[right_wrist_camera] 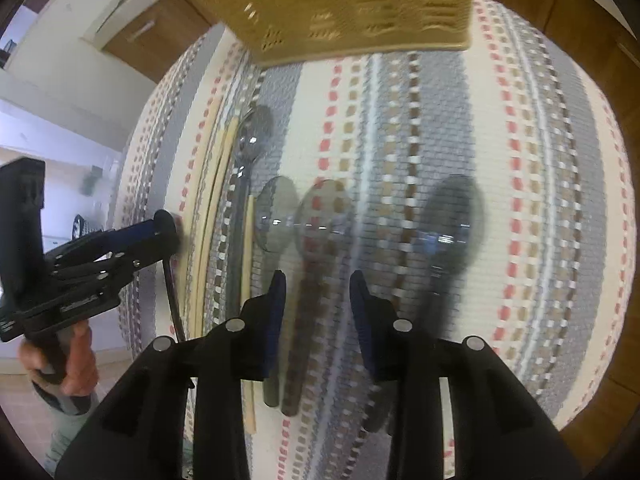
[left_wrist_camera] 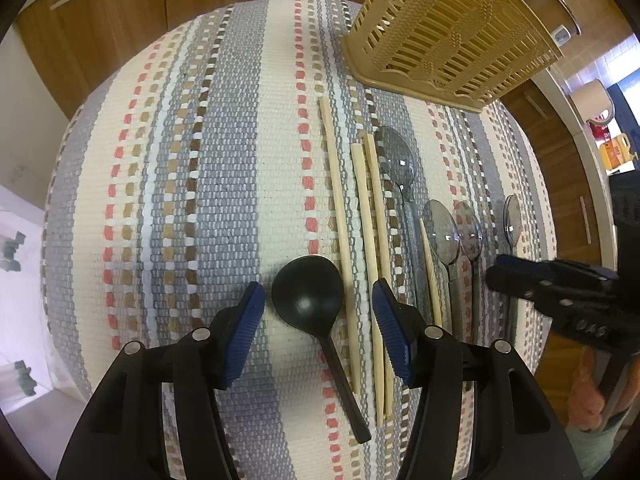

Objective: Organize utensils
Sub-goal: 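Close the right gripper on a clear spoon while the left gripper closes on the black spoon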

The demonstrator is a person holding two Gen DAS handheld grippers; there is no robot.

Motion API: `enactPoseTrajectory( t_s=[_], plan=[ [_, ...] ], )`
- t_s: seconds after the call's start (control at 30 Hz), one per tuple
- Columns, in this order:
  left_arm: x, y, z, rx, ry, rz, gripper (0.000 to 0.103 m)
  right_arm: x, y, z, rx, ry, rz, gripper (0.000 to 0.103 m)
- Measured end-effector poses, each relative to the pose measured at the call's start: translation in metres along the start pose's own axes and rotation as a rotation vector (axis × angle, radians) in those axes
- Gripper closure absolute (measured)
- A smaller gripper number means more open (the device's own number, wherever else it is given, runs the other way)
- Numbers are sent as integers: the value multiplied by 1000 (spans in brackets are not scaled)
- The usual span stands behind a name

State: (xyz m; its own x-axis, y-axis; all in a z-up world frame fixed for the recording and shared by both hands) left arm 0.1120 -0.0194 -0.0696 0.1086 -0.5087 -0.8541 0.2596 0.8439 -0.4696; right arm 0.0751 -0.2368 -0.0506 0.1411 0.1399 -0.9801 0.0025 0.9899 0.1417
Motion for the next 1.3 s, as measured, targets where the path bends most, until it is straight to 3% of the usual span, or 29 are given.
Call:
enactPoseTrajectory(
  t_s=[0.13, 0.23, 0.3, 0.37, 0.43, 0.63, 0.73, 0.8, 0.87, 1.3],
  plan=[
    [1, 2, 2, -15, 3, -1, 49, 8, 8, 2, 14, 8, -69, 73],
    [6, -9, 0, -4, -12, 64, 47, 13, 21, 2, -9, -11, -148, 74],
    [13, -22, -2, 32, -15, 145, 46, 20, 33, 2, -53, -33, -236, 85],
    [19, -32, -4, 72, -18, 222, 52, 23, 40, -1, -80, -50, -280, 89],
    [22, -39, -7, 115, -28, 301, 67, 22, 36, -2, -83, -53, -268, 93],
    [21, -39, -4, 164, -27, 248, 67, 21, 13, -2, -24, -29, -138, 92],
    [19, -36, -2, 161, -21, 220, 67, 16, -1, 1, -8, 15, -109, 86],
    [17, -32, 1, 154, -19, 202, 67, 9, -4, 8, -21, -5, -131, 69],
    [11, -22, 3, 149, -25, 196, 67, -4, -12, 22, -32, -19, -157, 63],
    [-4, -13, 2, 157, -29, 172, 67, 14, 13, 43, -127, 46, -293, 64]
  ],
)
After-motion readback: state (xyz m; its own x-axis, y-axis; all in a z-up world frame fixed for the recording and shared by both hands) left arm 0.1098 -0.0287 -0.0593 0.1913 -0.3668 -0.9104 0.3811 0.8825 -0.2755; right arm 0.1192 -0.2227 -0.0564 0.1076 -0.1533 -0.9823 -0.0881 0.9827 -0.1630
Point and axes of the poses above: each gripper's, at about its wrist camera, not at the fingertips, and x roughly the way its jaws point, y to its left, z to its top, the point moved 1 cm from there along x, roughly the way its jaws point, and after that the axes turned 9 degrees about -z, right-handed, at the moved point
